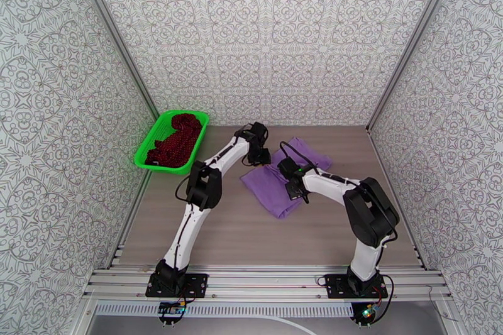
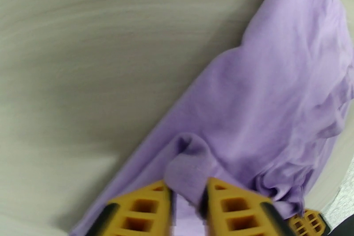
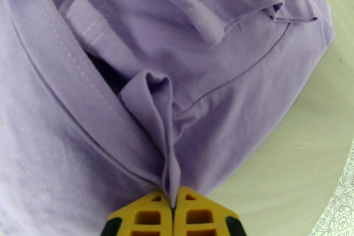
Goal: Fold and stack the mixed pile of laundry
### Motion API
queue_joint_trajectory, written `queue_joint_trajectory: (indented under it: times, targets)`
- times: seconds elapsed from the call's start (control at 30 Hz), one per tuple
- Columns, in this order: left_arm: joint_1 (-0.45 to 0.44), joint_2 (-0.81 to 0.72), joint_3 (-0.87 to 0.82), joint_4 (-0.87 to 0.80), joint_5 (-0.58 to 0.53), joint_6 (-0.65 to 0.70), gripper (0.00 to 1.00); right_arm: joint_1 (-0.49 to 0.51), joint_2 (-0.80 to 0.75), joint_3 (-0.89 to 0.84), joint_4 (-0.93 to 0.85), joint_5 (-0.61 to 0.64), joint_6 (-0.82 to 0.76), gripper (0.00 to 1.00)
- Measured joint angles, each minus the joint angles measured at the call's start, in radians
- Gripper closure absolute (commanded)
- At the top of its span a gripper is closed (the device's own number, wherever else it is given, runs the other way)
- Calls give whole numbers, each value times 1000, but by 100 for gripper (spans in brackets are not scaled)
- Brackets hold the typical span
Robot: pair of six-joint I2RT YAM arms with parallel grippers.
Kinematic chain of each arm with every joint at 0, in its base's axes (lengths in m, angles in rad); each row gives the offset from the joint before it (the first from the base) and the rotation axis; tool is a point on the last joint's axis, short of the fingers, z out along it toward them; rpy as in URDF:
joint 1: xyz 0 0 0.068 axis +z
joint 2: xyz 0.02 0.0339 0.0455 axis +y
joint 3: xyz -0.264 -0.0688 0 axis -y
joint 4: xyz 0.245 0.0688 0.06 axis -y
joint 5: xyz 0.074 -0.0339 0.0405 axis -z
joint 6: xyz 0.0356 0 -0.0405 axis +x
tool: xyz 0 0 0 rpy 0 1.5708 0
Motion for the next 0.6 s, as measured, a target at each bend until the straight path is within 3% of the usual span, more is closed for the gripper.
queue_joint_trajectory:
  times: [0.1, 0.23, 0.33, 0.5, 0.6]
  targets:
    - [9, 0, 1, 4, 0, -5, 29, -2, 5, 0, 0, 0, 16, 69]
    - [15, 0, 8, 12, 0, -10, 15, -3, 2, 7, -6, 0, 27, 50]
    - [15, 0, 9, 24, 0, -10, 1, -4, -18, 21, -24, 0, 36, 46]
    - [15, -15, 9, 40, 0, -7, 1, -4, -98, 53, -43, 7, 50, 46]
    - [13, -60, -12, 59, 0, 1, 0, -4, -144, 60, -46, 6, 63, 52]
